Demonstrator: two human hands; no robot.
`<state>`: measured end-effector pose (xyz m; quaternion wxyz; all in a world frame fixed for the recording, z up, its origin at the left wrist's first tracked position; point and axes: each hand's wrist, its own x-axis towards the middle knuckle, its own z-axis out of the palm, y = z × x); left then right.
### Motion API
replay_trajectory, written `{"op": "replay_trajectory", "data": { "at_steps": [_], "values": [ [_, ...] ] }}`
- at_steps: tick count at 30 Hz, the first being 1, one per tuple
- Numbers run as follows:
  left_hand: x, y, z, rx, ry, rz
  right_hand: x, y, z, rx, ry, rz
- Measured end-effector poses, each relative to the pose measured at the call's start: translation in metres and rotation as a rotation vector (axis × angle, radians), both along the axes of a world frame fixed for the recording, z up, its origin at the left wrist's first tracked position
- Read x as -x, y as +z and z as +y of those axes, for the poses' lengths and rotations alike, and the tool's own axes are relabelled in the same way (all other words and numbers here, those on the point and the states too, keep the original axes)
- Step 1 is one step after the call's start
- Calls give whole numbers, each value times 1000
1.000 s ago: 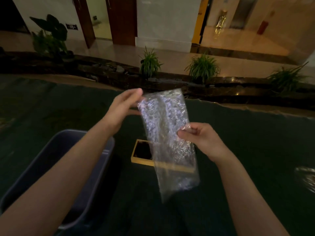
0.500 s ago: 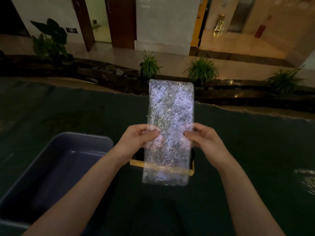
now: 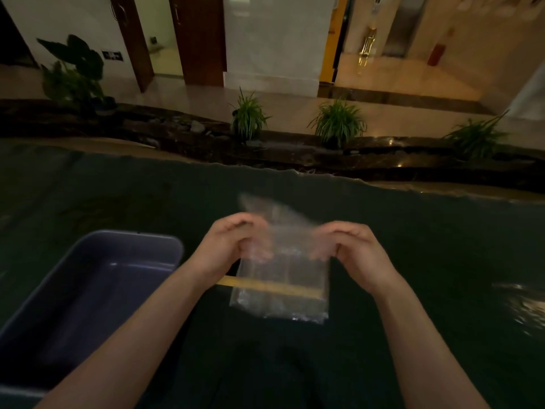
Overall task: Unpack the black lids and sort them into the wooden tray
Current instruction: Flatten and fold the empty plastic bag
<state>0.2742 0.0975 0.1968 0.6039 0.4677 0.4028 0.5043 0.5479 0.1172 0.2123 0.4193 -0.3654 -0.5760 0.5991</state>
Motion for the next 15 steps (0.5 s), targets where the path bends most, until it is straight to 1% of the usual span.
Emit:
{"op": "replay_trajectory", "data": {
  "at_steps": [3, 4, 7, 8, 9, 11, 14, 15],
  "values": [
    [-4, 1, -3, -4, 5, 47, -5, -1, -3, 5, 22, 48],
    [-5, 0, -4, 0, 1, 37, -6, -2, -4, 1, 17, 19],
    [-11, 2, -7, 23, -45, -31, -12, -9, -6, -64, -74, -199],
    [-15, 1, -9, 59, -39, -32, -13, -12, -6, -80, -103, -243],
    [-21, 1, -10, 119, -28, -5, -13, -13, -7, -80, -125, -235],
    [-29, 2, -16, 210, -36, 123, -14, -14, -10, -86, -158, -195],
    [-36, -8, -30, 152, -234, 230, -17, -16, -12, -124, -220, -157],
    [-39, -9, -33, 136, -227, 246, -17, -15, -13, -122, -249, -133]
  ]
}}
